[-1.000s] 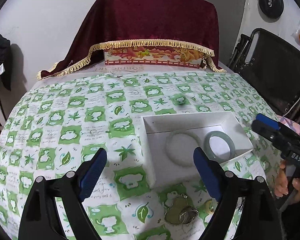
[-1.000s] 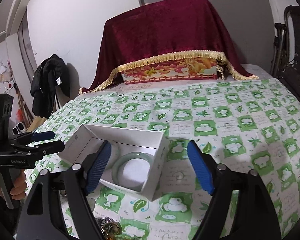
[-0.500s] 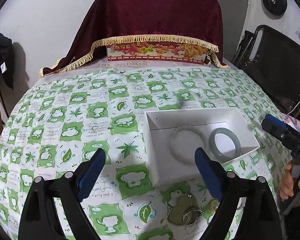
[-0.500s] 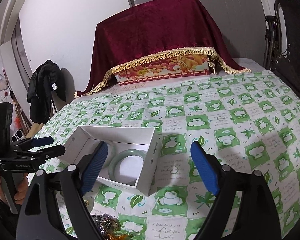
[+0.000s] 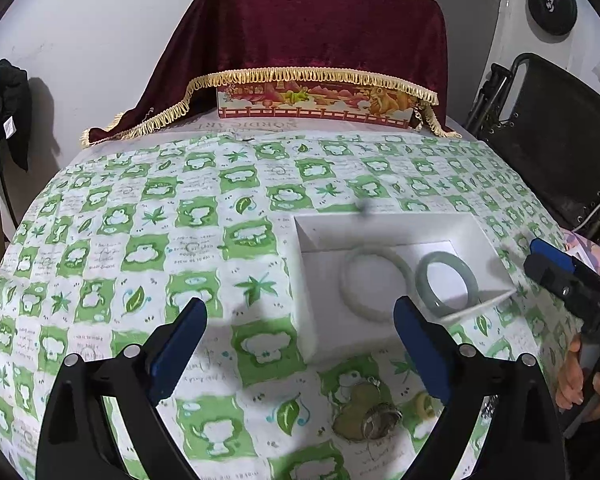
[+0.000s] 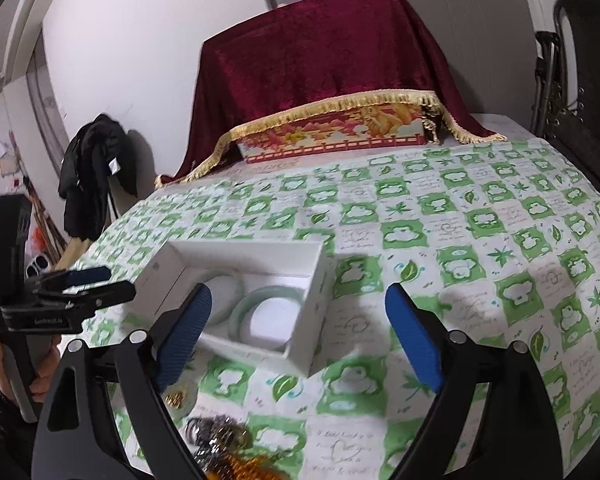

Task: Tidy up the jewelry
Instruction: 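Withdraw both tools from the box back toward the rings on the cloth, then grasp a silver ring with right tool while left tool grasps another ring, then carry both rings into the box and drop each inside a bangle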

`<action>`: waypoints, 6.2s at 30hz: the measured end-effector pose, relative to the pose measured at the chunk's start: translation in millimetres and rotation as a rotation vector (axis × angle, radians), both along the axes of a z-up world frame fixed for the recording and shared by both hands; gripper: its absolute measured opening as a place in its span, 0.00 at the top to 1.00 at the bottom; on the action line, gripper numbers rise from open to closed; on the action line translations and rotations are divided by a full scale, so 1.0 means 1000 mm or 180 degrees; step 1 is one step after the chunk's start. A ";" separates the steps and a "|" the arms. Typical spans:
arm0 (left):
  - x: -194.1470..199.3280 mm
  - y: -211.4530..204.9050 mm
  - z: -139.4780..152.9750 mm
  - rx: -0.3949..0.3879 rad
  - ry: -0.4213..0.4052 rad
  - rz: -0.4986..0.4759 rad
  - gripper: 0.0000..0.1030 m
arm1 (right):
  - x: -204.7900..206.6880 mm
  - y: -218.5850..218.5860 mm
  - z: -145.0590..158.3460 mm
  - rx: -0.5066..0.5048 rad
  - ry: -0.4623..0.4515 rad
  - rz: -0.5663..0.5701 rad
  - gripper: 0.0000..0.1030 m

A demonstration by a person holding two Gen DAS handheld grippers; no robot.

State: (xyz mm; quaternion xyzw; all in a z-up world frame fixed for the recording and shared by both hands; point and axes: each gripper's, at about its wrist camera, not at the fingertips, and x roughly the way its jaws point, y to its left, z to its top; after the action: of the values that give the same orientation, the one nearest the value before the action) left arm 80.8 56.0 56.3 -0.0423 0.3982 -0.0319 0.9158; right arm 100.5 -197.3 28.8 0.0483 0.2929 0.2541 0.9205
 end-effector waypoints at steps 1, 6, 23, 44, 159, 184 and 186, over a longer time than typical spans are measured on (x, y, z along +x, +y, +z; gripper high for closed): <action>-0.003 -0.001 -0.001 0.0003 0.0004 -0.0007 0.08 | -0.005 0.003 0.000 -0.0031 -0.0013 0.0037 0.17; -0.020 -0.005 -0.007 0.0040 0.0028 0.0001 0.08 | -0.022 0.013 -0.002 -0.0167 -0.0079 0.0092 0.17; -0.040 -0.040 -0.050 0.0439 0.0453 -0.0293 0.04 | -0.045 0.008 -0.017 -0.0188 0.0165 0.0066 0.11; -0.051 -0.019 -0.044 0.0352 0.0391 -0.0039 0.03 | -0.082 0.027 -0.018 -0.0338 0.0001 0.0670 0.35; -0.027 -0.041 0.022 0.0128 -0.0359 -0.0664 0.75 | -0.044 0.035 0.023 -0.0316 -0.0098 0.0730 0.75; 0.047 -0.056 -0.022 0.0141 0.0057 -0.0773 0.59 | 0.026 0.035 -0.007 -0.0071 0.0188 0.0557 0.66; 0.045 -0.055 -0.019 0.0122 0.0010 -0.0757 0.55 | 0.025 0.030 -0.006 -0.0004 0.0143 0.0511 0.65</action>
State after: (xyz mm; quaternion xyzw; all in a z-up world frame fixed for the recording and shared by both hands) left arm 126.2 1.5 37.8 0.0227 0.4024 -0.1327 0.9055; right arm 125.3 -167.2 22.7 0.0297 0.3165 0.3258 0.8904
